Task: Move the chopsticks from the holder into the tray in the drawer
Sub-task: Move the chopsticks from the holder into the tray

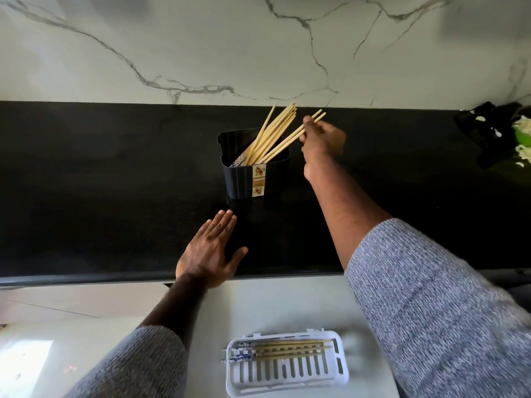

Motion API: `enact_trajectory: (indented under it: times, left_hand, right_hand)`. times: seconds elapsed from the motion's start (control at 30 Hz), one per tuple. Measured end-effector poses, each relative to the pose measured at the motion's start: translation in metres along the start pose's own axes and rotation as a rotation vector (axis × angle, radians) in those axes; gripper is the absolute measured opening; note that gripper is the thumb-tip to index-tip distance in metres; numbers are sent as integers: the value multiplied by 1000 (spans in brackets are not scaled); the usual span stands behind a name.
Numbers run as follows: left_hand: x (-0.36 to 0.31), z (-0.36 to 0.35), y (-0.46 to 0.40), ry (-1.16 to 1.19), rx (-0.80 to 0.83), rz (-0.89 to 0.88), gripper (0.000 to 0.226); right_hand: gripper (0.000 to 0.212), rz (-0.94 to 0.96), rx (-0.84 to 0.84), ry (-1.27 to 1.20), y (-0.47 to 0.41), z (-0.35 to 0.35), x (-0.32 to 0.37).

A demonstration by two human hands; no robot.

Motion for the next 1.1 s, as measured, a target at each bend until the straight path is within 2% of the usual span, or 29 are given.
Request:
enact_trajectory:
  times: [0.3,0.43,0.6,0.93,1.1]
  left_hand:
    - [1,-1,0,-13,-7,-3,83]
    - [1,-3,-1,-19,-12,-5,83]
    - [2,-5,-1,-31,-28,-10,82]
    - [-1,-2,1,-24,-28,2,82]
    - [-2,0,1,-34,-13,10,83]
  right_hand:
    - [13,-128,-130,-268,12,57,-9]
    - [13,-193,-217,-345,26,88,-33]
    - [20,-190,-236,-421,54,126,-78]
    - [36,-334,-416,-228,142,232,-219]
    - [40,-398,-491,108,189,262,-274]
Point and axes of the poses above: each hand's wrist, its own y-axis away from the middle knuckle, its own z-axis out of the back of the hand, x = y × z, the point moved 4 cm from there along -y, towards the middle knuckle, and after that the axes turned 6 degrees about -x, right-handed, at the moved point
